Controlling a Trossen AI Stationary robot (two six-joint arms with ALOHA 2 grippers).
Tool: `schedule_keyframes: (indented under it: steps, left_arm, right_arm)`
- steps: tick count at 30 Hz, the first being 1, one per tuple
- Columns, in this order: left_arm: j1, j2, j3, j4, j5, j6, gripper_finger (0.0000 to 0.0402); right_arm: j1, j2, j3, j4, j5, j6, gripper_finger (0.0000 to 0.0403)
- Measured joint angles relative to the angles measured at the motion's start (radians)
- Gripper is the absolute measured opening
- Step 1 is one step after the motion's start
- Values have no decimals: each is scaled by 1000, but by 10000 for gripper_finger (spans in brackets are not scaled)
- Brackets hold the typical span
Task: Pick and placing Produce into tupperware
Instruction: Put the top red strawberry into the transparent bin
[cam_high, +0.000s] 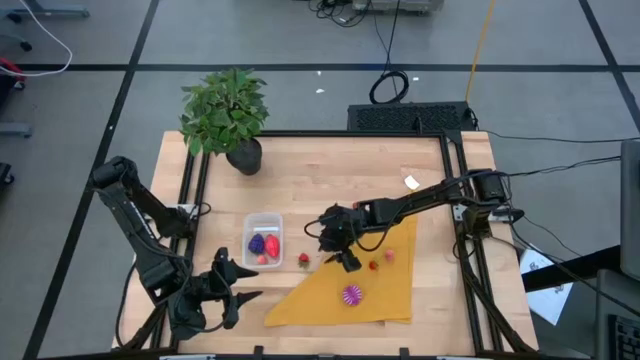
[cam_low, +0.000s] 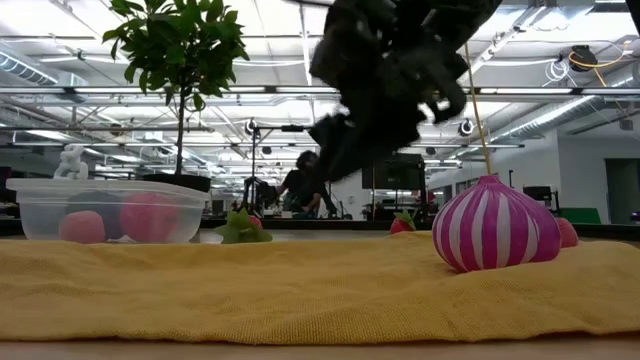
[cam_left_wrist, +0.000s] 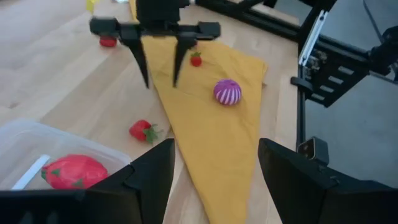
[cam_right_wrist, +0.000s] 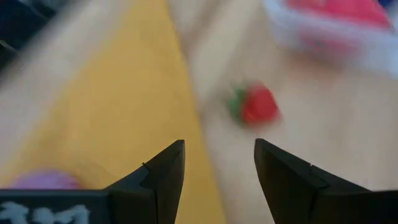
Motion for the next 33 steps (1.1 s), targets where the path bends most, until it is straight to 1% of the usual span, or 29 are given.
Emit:
schedule_keyframes:
  steps: [3,7,10,12,15,18,20,28,33]
  left_arm:
    - [0,0,0,1,6,0,234]
    - [0,0,0,-2,6,3,234]
    - [0,0,0,-1,6,2,234]
    - [0,0,0,0,6,-1,234]
    - [0,0,0,0,7,-7,234]
    - [0,0,0,0,6,-8,234]
    - [0,0,0,0,6,-8,234]
    - [2,0,0,0,6,-7,234]
    - [2,0,0,0,6,-7,234]
  right_arm:
    - [-10,-2,-1,-85,118,-40,185]
    - [-25,-39,-1,-127,212,-45,185]
    - [-31,-80,-1,-143,260,-45,185]
    - [-35,-116,-1,-148,262,-38,185]
    - [-41,-172,0,-178,289,32,185]
    - [-49,-217,0,-287,395,116,185]
    - [-57,-240,0,-350,440,166,185]
    - [-126,-253,0,-523,443,415,185]
    - [-167,-253,-1,-530,443,435,185]
